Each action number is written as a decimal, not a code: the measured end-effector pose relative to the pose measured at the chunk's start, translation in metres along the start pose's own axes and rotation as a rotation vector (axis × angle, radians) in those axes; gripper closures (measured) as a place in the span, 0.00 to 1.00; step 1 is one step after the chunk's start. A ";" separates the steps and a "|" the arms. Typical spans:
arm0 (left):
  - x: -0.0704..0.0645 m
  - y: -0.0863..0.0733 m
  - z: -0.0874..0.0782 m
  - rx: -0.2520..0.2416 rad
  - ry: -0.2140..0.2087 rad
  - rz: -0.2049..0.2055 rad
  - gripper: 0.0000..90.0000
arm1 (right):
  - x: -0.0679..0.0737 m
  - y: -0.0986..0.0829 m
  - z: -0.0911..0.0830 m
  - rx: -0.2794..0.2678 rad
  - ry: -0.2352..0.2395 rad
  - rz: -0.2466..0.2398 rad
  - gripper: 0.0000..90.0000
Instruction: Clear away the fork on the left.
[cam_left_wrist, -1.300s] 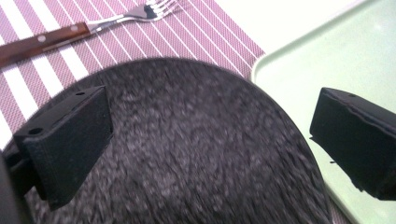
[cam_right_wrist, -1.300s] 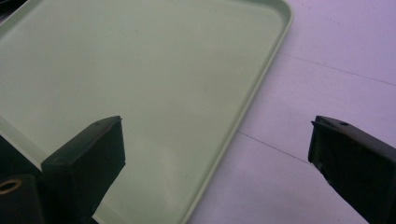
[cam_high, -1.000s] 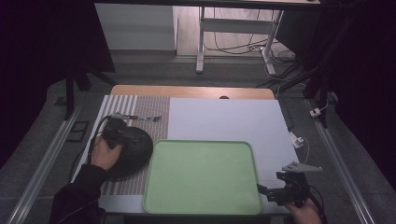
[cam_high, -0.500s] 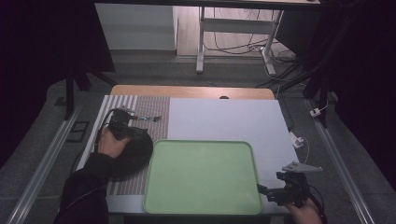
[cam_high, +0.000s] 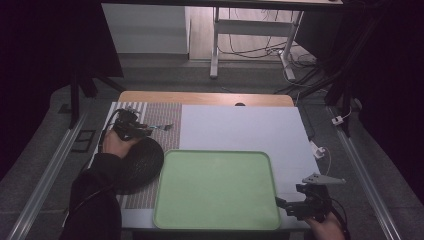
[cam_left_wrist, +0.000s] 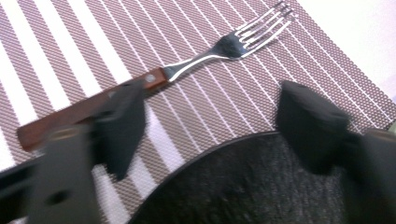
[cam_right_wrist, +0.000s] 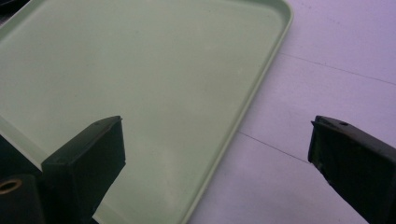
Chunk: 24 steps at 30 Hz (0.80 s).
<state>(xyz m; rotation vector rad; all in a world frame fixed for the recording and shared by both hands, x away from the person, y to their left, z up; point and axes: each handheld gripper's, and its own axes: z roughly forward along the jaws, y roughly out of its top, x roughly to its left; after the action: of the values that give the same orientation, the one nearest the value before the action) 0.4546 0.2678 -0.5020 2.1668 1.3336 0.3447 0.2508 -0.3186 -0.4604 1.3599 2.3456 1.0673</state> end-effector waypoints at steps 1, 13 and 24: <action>0.003 0.001 0.000 0.011 0.006 -0.002 0.45 | 0.000 0.000 0.000 0.000 -0.002 0.000 0.04; 0.033 0.021 0.011 0.056 0.048 -0.050 0.99 | -0.001 0.000 0.000 -0.001 0.003 0.003 0.04; 0.055 0.029 0.031 0.135 0.135 -0.106 0.99 | -0.002 0.000 0.000 -0.006 0.005 0.008 0.04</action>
<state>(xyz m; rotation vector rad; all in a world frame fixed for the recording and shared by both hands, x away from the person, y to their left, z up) 0.5171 0.2960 -0.5139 2.2042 1.5814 0.3752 0.2514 -0.3204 -0.4605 1.3674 2.3403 1.0812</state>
